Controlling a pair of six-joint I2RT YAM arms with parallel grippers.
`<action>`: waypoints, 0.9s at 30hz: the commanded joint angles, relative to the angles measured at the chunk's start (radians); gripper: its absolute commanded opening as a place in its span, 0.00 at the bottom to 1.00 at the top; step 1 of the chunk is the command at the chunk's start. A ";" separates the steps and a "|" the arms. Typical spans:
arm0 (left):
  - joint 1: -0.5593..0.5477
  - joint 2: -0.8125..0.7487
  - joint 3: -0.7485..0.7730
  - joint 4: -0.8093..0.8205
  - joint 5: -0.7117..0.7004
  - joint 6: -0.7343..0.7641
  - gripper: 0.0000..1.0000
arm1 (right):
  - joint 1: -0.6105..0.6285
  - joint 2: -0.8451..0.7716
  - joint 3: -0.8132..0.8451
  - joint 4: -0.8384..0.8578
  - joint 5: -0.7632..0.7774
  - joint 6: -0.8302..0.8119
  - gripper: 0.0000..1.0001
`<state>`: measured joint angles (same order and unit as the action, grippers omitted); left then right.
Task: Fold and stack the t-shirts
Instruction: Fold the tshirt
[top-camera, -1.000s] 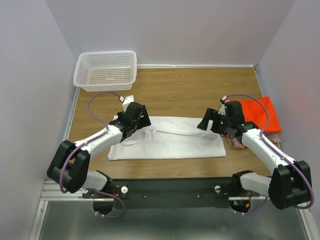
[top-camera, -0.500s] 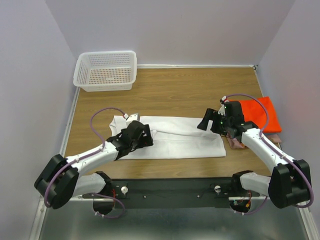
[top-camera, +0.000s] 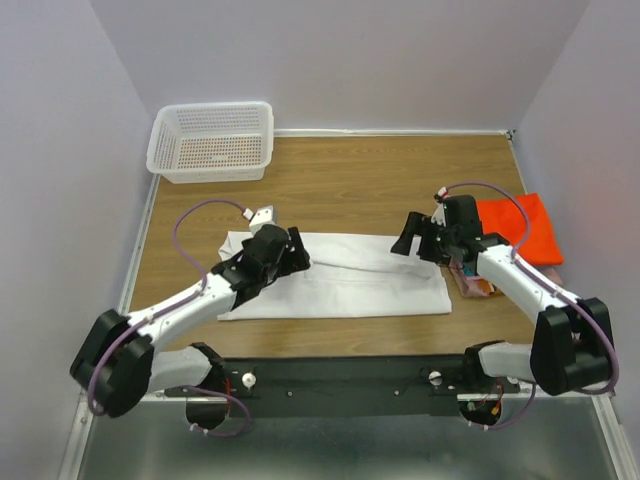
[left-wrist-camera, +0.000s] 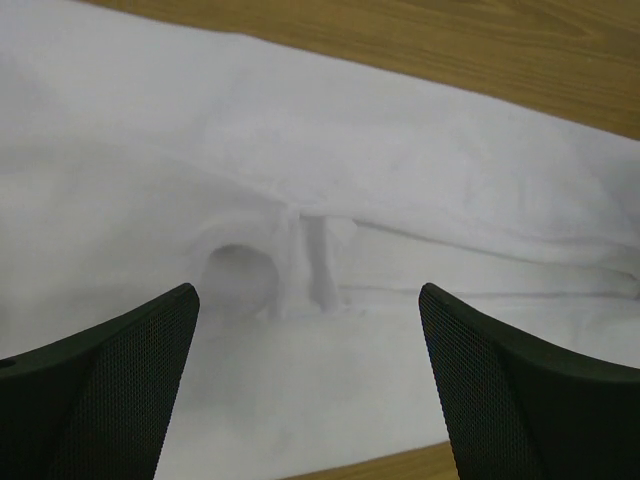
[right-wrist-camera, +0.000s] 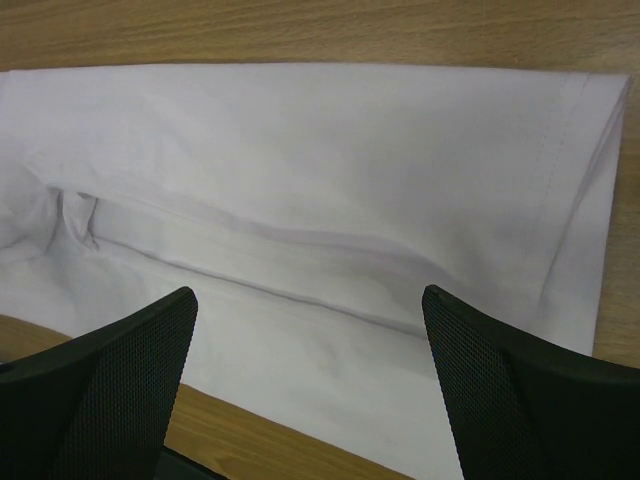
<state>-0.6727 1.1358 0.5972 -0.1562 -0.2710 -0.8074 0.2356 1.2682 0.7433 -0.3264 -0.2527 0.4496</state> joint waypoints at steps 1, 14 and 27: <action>0.038 0.170 0.088 0.032 -0.040 0.039 0.98 | -0.001 0.104 0.066 0.064 -0.042 -0.017 1.00; 0.153 0.531 0.170 0.199 0.179 0.057 0.98 | -0.001 0.252 0.009 0.082 -0.049 0.043 1.00; 0.133 0.976 0.787 0.126 0.417 0.165 0.98 | 0.194 -0.039 -0.271 0.079 -0.135 0.122 1.00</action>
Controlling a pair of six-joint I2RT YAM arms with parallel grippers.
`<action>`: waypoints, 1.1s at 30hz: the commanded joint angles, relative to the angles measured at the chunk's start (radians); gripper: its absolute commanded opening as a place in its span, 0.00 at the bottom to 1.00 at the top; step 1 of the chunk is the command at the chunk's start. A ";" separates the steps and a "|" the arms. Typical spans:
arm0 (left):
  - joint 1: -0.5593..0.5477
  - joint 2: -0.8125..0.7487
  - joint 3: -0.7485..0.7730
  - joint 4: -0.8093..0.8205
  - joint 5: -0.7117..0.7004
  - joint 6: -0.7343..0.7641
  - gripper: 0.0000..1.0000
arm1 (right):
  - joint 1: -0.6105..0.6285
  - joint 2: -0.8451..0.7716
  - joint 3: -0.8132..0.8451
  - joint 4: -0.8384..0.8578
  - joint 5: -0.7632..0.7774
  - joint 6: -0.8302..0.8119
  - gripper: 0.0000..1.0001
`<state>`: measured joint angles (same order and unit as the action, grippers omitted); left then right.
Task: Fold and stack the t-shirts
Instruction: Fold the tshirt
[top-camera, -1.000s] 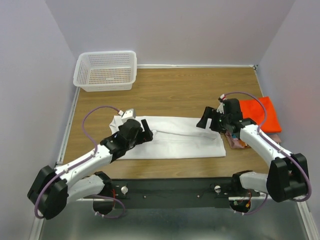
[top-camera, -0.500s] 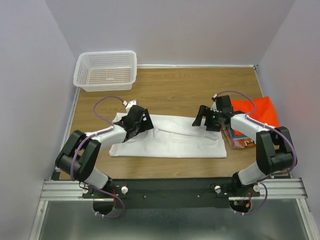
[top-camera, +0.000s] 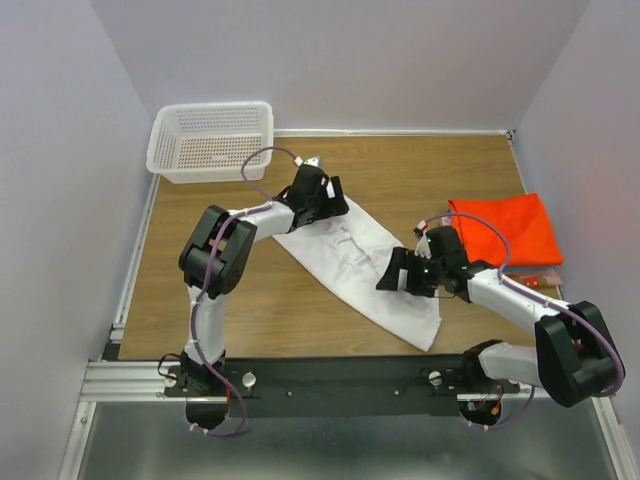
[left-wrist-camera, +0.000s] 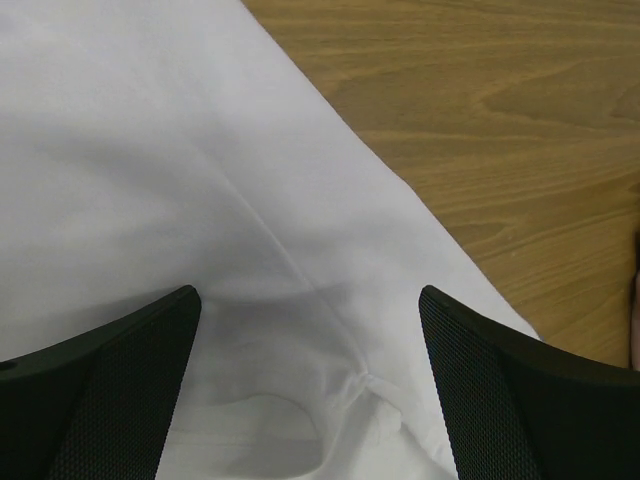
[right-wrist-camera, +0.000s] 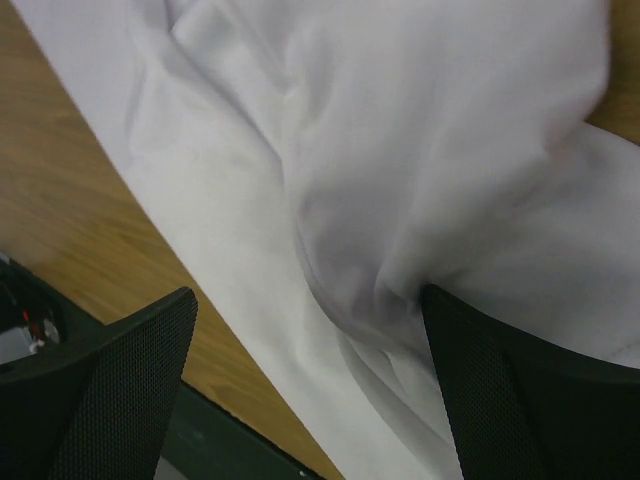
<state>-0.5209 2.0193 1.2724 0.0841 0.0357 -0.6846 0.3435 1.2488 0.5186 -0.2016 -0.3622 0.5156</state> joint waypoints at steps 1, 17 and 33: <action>-0.024 0.111 0.148 -0.130 0.110 0.052 0.98 | 0.107 -0.025 -0.048 -0.044 -0.024 0.063 1.00; -0.057 0.464 0.723 -0.313 0.205 0.076 0.98 | 0.357 0.159 0.087 0.067 -0.098 0.066 1.00; -0.044 0.477 0.953 -0.270 0.210 0.255 0.98 | 0.394 0.109 0.202 0.079 -0.040 0.064 1.00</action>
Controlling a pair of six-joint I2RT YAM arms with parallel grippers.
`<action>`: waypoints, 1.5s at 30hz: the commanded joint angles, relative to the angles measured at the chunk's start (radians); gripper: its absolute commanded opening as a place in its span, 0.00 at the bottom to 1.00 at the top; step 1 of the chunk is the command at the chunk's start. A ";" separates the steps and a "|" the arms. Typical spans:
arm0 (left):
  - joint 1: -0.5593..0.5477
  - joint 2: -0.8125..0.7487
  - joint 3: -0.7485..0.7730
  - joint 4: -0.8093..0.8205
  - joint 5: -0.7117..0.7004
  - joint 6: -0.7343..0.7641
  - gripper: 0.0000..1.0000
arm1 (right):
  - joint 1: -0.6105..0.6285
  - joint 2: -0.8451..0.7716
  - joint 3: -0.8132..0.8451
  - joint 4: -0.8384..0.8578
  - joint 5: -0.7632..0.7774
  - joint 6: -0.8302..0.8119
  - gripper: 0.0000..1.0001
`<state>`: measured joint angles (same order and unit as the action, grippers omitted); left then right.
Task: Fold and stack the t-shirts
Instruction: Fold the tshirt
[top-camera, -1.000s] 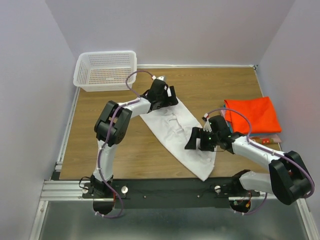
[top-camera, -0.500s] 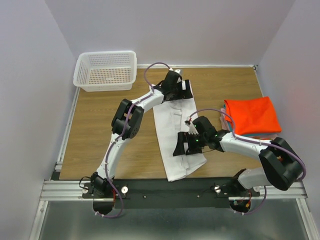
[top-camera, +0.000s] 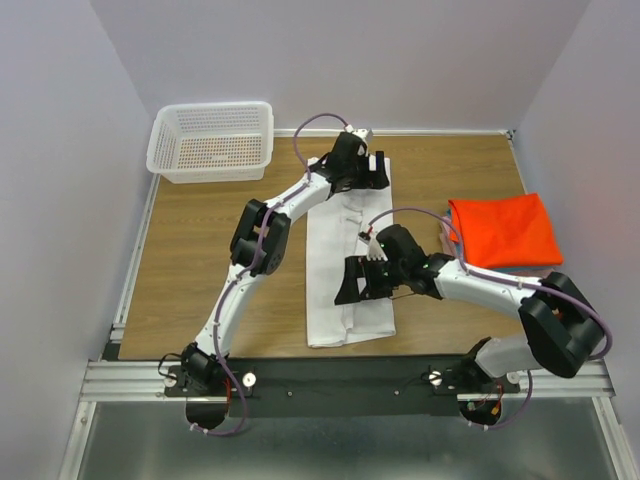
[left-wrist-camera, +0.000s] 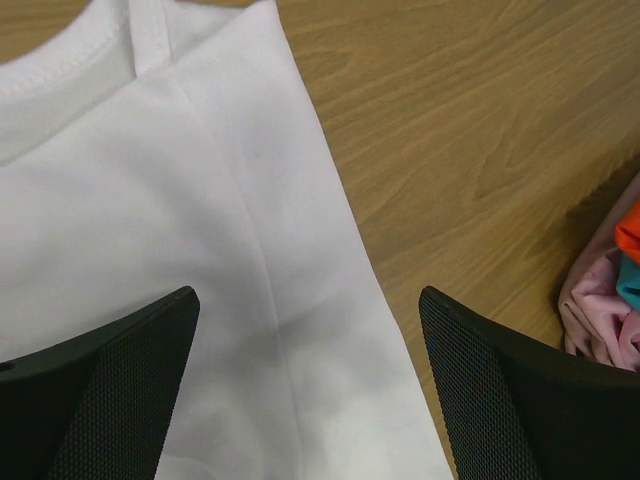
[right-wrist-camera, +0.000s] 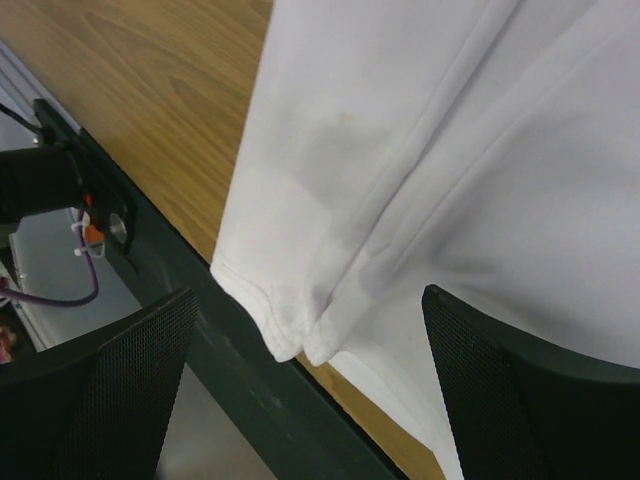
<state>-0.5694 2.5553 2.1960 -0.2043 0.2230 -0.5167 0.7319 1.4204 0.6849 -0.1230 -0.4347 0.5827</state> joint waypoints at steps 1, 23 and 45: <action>0.005 -0.084 0.027 0.020 0.019 0.101 0.98 | 0.006 -0.089 0.039 -0.009 0.037 -0.003 1.00; -0.004 -1.363 -1.269 0.246 -0.401 -0.037 0.98 | -0.005 0.053 0.318 -0.175 0.491 -0.040 1.00; -0.020 -1.727 -1.796 0.175 -0.310 -0.243 0.98 | -0.141 0.672 0.777 -0.216 0.715 -0.155 1.00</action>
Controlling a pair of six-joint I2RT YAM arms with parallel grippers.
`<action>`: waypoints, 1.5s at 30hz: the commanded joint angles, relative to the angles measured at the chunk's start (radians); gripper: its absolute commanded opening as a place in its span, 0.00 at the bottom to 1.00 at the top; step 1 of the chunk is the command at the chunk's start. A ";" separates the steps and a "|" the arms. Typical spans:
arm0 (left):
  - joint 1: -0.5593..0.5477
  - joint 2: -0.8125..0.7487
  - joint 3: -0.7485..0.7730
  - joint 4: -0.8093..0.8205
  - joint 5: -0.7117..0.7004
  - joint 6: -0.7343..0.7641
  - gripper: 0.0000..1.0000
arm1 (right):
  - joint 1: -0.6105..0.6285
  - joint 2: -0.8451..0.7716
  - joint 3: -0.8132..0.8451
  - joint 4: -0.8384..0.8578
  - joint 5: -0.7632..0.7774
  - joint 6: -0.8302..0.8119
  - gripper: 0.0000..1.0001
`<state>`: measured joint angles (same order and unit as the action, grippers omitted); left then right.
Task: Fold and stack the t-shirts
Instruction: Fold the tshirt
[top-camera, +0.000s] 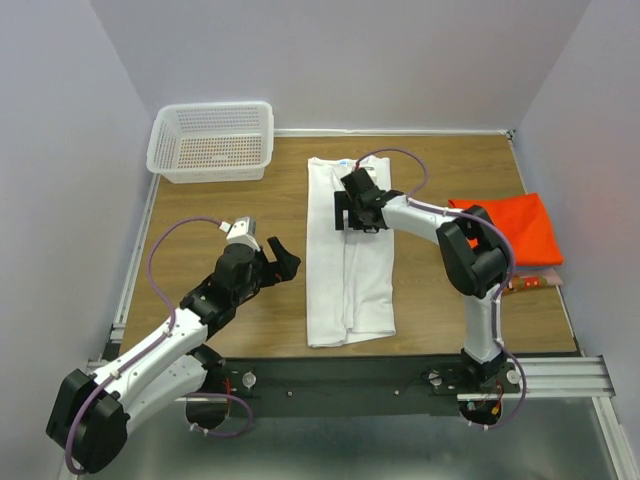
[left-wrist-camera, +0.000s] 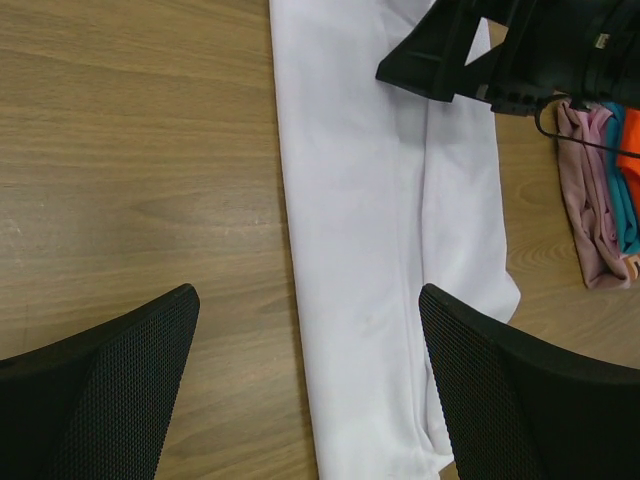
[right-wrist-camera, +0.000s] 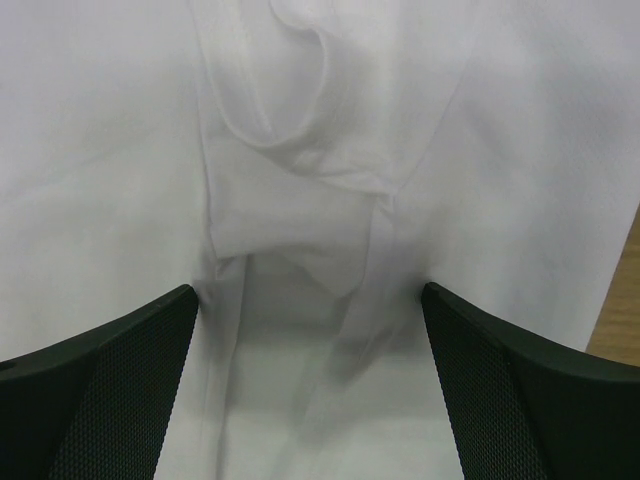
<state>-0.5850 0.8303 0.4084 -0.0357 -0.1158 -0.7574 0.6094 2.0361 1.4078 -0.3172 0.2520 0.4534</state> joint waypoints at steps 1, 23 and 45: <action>-0.004 0.001 -0.008 0.008 0.030 -0.002 0.98 | -0.022 0.073 0.066 -0.022 0.032 -0.027 1.00; -0.156 0.056 -0.111 0.074 0.173 -0.117 0.99 | -0.056 -0.216 0.021 -0.063 -0.091 0.066 1.00; -0.441 0.219 -0.200 0.214 0.058 -0.355 0.76 | -0.056 -1.097 -0.960 -0.068 -0.399 0.300 1.00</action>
<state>-1.0115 0.9890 0.1989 0.1715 0.0029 -1.0939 0.5507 0.9173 0.4973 -0.3878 -0.0418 0.7227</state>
